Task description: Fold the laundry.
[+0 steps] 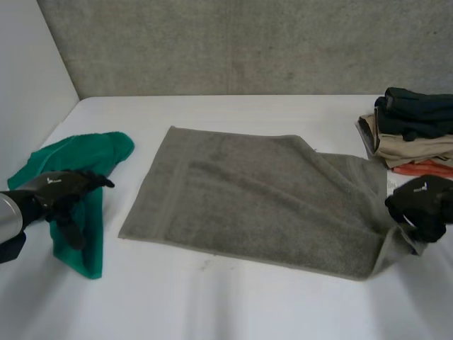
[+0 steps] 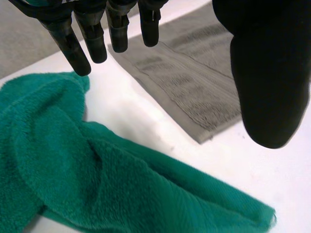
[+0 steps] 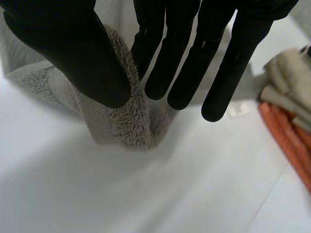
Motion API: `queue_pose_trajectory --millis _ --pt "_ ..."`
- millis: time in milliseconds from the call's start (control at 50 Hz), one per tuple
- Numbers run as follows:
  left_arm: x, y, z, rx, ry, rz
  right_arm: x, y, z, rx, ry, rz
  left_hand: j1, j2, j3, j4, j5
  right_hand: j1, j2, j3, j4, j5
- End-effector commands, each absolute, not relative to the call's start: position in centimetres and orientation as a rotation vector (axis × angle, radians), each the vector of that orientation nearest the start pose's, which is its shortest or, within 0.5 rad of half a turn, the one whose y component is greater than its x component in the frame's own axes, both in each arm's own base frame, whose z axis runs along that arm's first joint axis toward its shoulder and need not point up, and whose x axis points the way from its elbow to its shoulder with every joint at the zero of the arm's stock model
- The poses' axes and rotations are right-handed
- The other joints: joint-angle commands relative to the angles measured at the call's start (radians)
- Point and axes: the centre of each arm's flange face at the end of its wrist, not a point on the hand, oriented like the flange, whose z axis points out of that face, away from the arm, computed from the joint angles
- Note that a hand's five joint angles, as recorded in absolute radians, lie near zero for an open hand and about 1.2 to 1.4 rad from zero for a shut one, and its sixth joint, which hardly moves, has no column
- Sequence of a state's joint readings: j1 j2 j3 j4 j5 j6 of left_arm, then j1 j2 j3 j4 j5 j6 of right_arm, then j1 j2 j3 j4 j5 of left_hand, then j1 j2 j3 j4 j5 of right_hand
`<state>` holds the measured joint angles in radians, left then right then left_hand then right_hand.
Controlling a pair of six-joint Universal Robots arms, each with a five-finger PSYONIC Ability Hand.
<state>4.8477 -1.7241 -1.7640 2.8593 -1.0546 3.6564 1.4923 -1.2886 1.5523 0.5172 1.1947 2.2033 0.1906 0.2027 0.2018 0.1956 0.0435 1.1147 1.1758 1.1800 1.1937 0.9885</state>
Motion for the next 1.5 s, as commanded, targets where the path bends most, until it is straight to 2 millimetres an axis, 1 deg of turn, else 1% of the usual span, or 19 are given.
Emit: queue_pose_trajectory --millis 20,80,140,180,200,280,340,380,440,620,740,1020,1240,1340,1360,1380,1420,1480,1500 --pt "-14.3 -27.9 21.2 0.865 2.726 -1.66 14.6 -29.5 22.1 -1.204 2.498 -1.415 -0.016 -0.028 -0.027 -0.021 -0.044 0.282 0.22 0.216 0.203 0.233" --pt "-15.2 -27.9 21.3 0.885 2.738 -1.679 14.8 -30.5 22.4 -1.074 2.488 -1.475 -0.016 -0.028 -0.027 -0.021 -0.044 0.282 0.22 0.216 0.203 0.233" --pt "-16.5 -28.1 20.8 0.92 2.755 -1.686 14.8 -31.5 22.6 -0.936 2.468 -1.516 0.008 -0.004 -0.003 0.003 -0.02 0.282 0.22 0.216 0.203 0.233" --pt "-17.0 -28.2 20.4 0.928 2.761 -1.679 15.0 -31.8 22.6 -0.884 2.456 -1.524 0.11 0.098 0.099 0.105 0.083 0.282 0.22 0.216 0.203 0.233" --pt "-17.4 -28.5 19.9 0.928 2.764 -1.664 15.2 -32.1 22.6 -0.839 2.443 -1.543 0.21 0.198 0.199 0.205 0.182 0.282 0.22 0.216 0.203 0.233" --pt "-18.0 -29.2 19.1 0.896 2.748 -1.614 15.1 -33.0 23.0 -0.749 2.408 -1.621 0.308 0.295 0.296 0.302 0.28 0.282 0.22 0.216 0.203 0.233" --pt "-18.3 -29.4 18.8 0.879 2.733 -1.595 14.9 -33.7 22.8 -0.687 2.408 -1.676 0.29 0.278 0.279 0.285 0.263 0.282 0.22 0.216 0.203 0.233" --pt "-18.7 -29.4 18.7 0.871 2.717 -1.597 14.6 -34.0 22.7 -0.655 2.419 -1.703 0.194 0.181 0.182 0.188 0.166 0.282 0.22 0.216 0.203 0.233" --pt "-19.3 -29.4 18.5 0.886 2.708 -1.608 14.0 -34.6 22.5 -0.596 2.445 -1.746 0.146 0.134 0.135 0.141 0.119 0.282 0.22 0.216 0.203 0.233" --pt "-21.1 -29.1 16.9 0.966 2.717 -1.577 13.7 -35.4 21.5 -0.546 2.464 -1.8 0.117 0.105 0.106 0.112 0.089 0.282 0.22 0.216 0.203 0.233" --pt "-22.0 -29.0 16.0 1.002 2.71 -1.548 13.2 -36.1 21.3 -0.487 2.462 -1.871 0.126 0.113 0.114 0.121 0.098 0.282 0.22 0.216 0.203 0.233" --pt "-23.3 -29.7 14.1 1.074 2.658 -1.498 12.3 -36.8 20.8 -0.414 2.47 -1.897 0.211 0.199 0.199 0.206 0.183 0.282 0.22 0.216 0.203 0.233" --pt "-23.9 -30.7 12.8 1.082 2.635 -1.477 12.3 -37.0 20.1 -0.407 2.483 -1.874 0.481 0.468 0.469 0.476 0.453 0.282 0.22 0.216 0.203 0.233" --pt "-24.2 -30.8 12.6 1.089 2.633 -1.471 12.2 -37.0 20.1 -0.403 2.485 -1.872 0.874 0.861 0.862 0.869 0.846 0.282 0.22 0.216 0.203 0.233" --pt "-24.3 -30.7 12.9 1.092 2.628 -1.48 12.2 -36.9 20.1 -0.401 2.486 -1.873 1.075 1.063 1.064 1.07 1.047 0.282 0.22 0.216 0.203 0.233" --pt "-24.3 -30.6 13.1 1.09 2.625 -1.483 12.2 -36.9 20.1 -0.405 2.487 -1.874 1.193 1.181 1.182 1.188 1.166 0.282 0.22 0.216 0.203 0.233" --pt "-24.3 -30.5 13.7 1.088 2.616 -1.497 12.1 -36.9 20.2 -0.405 2.489 -1.875 1.206 1.194 1.194 1.201 1.178 0.282 0.22 0.216 0.203 0.233" --pt "-24.0 -30.5 15.4 1.075 2.589 -1.546 12.0 -36.7 20.6 -0.419 2.485 -1.889 1.206 1.194 1.194 1.201 1.178 0.282 0.22 0.216 0.203 0.233" --pt "-23.9 -30.3 16.6 1.076 2.571 -1.582 12.1 -36.4 21.0 -0.442 2.487 -1.889 1.206 1.194 1.194 1.201 1.178 0.282 0.22 0.216 0.203 0.233"
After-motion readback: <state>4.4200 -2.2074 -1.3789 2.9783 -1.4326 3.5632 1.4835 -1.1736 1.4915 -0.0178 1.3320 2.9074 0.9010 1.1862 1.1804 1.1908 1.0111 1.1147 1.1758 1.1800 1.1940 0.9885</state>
